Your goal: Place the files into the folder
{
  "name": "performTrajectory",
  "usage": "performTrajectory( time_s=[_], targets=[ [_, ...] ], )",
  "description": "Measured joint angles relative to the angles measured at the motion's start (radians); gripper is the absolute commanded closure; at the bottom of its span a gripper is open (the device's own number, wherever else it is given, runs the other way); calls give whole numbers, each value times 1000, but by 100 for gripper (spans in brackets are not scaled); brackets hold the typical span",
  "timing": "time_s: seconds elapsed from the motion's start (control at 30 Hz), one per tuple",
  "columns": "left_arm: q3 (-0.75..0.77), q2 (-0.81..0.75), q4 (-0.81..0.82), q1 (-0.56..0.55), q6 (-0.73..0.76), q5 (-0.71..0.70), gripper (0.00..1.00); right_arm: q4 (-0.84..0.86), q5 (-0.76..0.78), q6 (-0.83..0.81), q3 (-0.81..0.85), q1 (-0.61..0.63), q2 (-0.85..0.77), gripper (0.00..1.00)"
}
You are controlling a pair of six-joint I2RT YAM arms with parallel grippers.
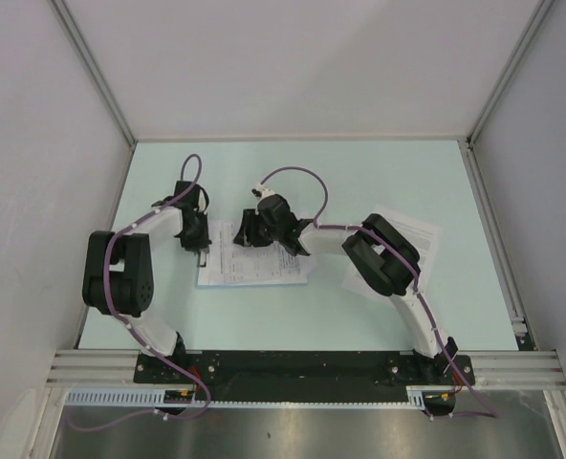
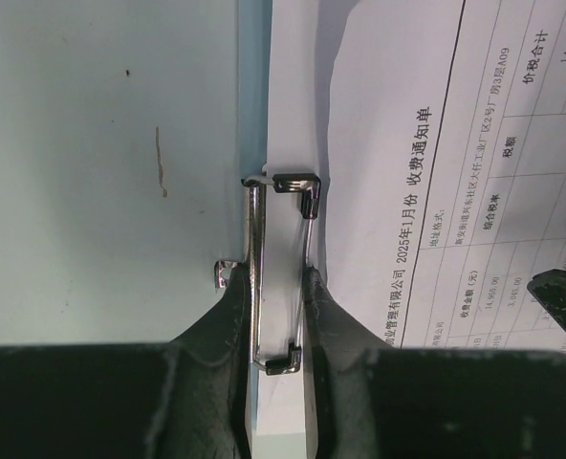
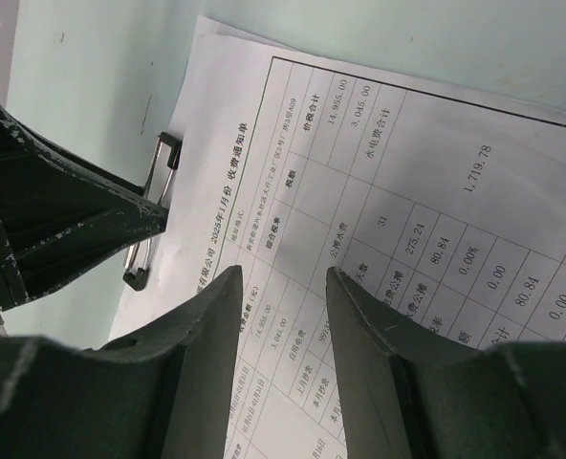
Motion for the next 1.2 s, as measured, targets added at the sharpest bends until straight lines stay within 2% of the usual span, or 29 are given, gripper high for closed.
performTrajectory(
  time_s=[0.37,1.0,1.1,1.2],
  targets=[
    [-109,-81,125,79,-13,141,100,27,-13,58,-18,-9,0,55],
    [-180,-128,215,90,-90,189,100,39,49,135,-26,40,-3,53],
    [-183,-130,220,90,-99,196,100,35,43,127,-28,41,-10,45],
    [-188,-130,228,88,-114,218,100,-12,21,82,-41,40,-45,30]
  ],
)
